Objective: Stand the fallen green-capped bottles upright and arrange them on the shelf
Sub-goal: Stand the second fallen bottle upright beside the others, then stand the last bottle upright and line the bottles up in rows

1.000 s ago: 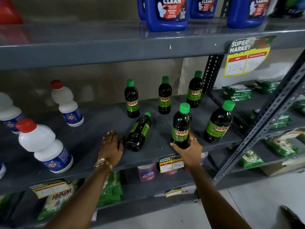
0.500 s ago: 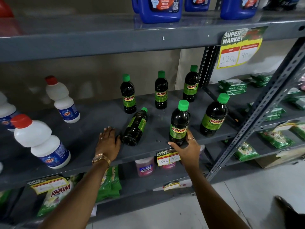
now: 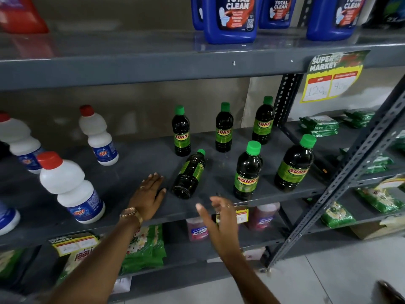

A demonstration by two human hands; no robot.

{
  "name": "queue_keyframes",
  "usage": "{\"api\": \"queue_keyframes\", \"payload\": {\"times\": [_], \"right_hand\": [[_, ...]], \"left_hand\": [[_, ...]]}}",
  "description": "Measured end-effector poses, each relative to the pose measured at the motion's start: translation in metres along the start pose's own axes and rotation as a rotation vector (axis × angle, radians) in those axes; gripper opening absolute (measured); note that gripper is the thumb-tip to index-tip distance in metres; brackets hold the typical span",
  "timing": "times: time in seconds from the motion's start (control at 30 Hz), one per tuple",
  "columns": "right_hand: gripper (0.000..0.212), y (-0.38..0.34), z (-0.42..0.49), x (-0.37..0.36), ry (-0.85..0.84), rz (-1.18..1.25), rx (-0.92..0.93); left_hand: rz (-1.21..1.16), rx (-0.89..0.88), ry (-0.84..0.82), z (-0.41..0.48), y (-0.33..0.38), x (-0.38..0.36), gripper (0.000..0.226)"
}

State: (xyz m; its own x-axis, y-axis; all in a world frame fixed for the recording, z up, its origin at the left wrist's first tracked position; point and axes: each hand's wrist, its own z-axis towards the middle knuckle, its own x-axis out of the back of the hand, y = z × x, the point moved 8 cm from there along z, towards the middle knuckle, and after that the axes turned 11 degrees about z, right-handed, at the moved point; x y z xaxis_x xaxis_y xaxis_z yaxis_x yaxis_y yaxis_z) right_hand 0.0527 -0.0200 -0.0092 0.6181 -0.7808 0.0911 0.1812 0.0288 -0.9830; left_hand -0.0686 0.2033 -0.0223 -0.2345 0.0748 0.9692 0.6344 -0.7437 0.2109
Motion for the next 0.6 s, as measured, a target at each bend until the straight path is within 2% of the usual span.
{"api": "queue_keyframes", "payload": {"times": [0.07, 0.17, 0.27, 0.33, 0.47, 0.6], "right_hand": [[0.066, -0.002, 0.038, -0.031, -0.053, -0.089, -0.051], [0.097, 0.008, 0.101, -0.061, -0.108, -0.181, -0.342], [0.097, 0.012, 0.127, -0.076, -0.202, -0.236, -0.572], [0.08, 0.012, 0.133, -0.083, -0.219, -0.208, -0.565], [0.045, 0.018, 0.127, -0.076, -0.09, 0.016, -0.416], [0.046, 0.014, 0.123, -0.071, 0.026, 0.311, -0.216]], "left_hand": [[0.033, 0.039, -0.002, -0.001, -0.002, -0.002, 0.06], [0.058, 0.102, -0.013, -0.001, -0.008, -0.003, 0.085], [0.085, 0.132, -0.007, 0.0, -0.009, -0.002, 0.095], [0.098, 0.145, -0.016, 0.0, -0.01, -0.002, 0.096], [0.159, 0.183, 0.035, -0.002, -0.016, 0.001, 0.094], [0.18, 0.189, 0.032, 0.001, -0.018, -0.002, 0.093]]}}
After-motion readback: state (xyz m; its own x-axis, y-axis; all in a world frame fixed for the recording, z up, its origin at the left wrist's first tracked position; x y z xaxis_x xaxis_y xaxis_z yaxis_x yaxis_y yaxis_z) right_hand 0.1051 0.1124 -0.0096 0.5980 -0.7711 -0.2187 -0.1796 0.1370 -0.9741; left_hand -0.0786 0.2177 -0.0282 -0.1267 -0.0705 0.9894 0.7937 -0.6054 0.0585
